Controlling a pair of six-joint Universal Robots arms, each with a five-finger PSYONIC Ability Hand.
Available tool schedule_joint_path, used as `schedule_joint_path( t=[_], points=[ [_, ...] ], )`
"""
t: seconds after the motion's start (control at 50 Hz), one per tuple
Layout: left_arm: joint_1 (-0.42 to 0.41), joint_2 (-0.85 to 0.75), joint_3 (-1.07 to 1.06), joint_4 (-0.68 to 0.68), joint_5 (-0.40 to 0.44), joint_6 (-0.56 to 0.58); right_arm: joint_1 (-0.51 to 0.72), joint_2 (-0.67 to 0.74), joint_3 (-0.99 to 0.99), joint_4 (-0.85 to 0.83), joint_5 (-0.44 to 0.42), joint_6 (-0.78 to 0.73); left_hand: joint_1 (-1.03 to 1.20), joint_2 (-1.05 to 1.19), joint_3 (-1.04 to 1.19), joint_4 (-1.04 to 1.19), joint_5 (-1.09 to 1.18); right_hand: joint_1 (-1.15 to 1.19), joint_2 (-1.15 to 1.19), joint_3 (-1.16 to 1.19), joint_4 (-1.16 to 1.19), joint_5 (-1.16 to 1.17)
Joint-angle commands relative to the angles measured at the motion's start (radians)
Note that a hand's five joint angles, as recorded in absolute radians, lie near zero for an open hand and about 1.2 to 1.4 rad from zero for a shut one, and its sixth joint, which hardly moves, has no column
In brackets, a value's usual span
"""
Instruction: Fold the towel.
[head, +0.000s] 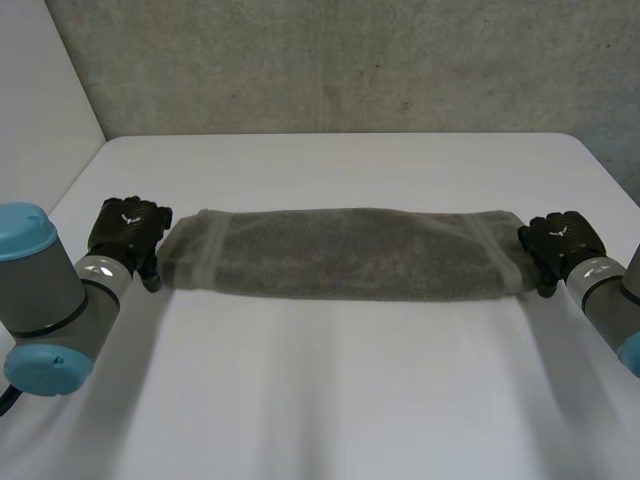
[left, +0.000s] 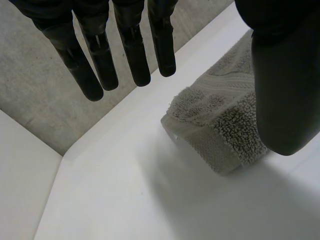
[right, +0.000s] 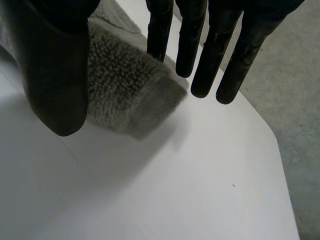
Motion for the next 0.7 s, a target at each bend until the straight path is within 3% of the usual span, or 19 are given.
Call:
schedule_joint_path(
  t=[0.02,0.18,0.22,0.32,0.4,0.5,0.56,0.62,0.7],
  points=[
    [-0.001,0.013,-0.008,0.002,0.001,-0.003,-0.001,0.01,0.006,-0.016,-0.038,0.006,-0.039,-0.037,-0.037,-0.042,-0.017,0.055,0.063,0.059,0.056,0.051],
    [0.0,0.025,-0.02,0.002,0.002,-0.051,-0.002,0.038,-0.012,-0.026,-0.041,-0.004,-0.051,-0.049,-0.049,-0.054,-0.029,0.51,0.518,0.514,0.511,0.506],
    [0.0,0.042,-0.025,0.003,0.005,-0.075,-0.005,0.045,-0.026,-0.026,-0.029,-0.012,-0.144,-0.142,-0.142,-0.147,-0.123,0.796,0.804,0.8,0.798,0.793],
    [-0.001,0.065,-0.034,0.002,0.007,-0.088,-0.046,0.033,-0.035,-0.018,-0.023,-0.026,-0.326,-0.324,-0.324,-0.33,-0.305,0.82,0.828,0.824,0.821,0.816],
    [0.0,0.094,-0.042,0.002,0.007,-0.091,-0.09,0.005,-0.038,-0.009,-0.009,-0.081,-0.342,-0.339,-0.339,-0.345,-0.32,0.82,0.828,0.824,0.821,0.816],
    [0.005,0.123,-0.057,0.002,0.007,-0.091,-0.142,-0.051,-0.082,-0.015,0.018,-0.343,-0.342,-0.339,-0.339,-0.345,-0.32,0.82,0.828,0.824,0.821,0.816],
    [0.006,0.14,-0.062,0.002,0.005,-0.091,-0.136,-0.054,-0.11,-0.015,0.043,-0.402,-0.342,-0.339,-0.339,-0.345,-0.32,0.82,0.828,0.824,0.821,0.816],
    [0.005,0.148,-0.063,0.002,0.005,-0.089,-0.111,-0.054,-0.175,-0.013,0.104,-0.461,-0.342,-0.339,-0.339,-0.345,-0.32,0.82,0.828,0.824,0.821,0.816],
    [-0.006,0.157,-0.057,0.003,0.004,-0.091,0.097,-0.045,-0.269,-0.015,0.141,-0.429,-0.342,-0.339,-0.339,-0.345,-0.32,0.82,0.828,0.824,0.821,0.816]
  ],
)
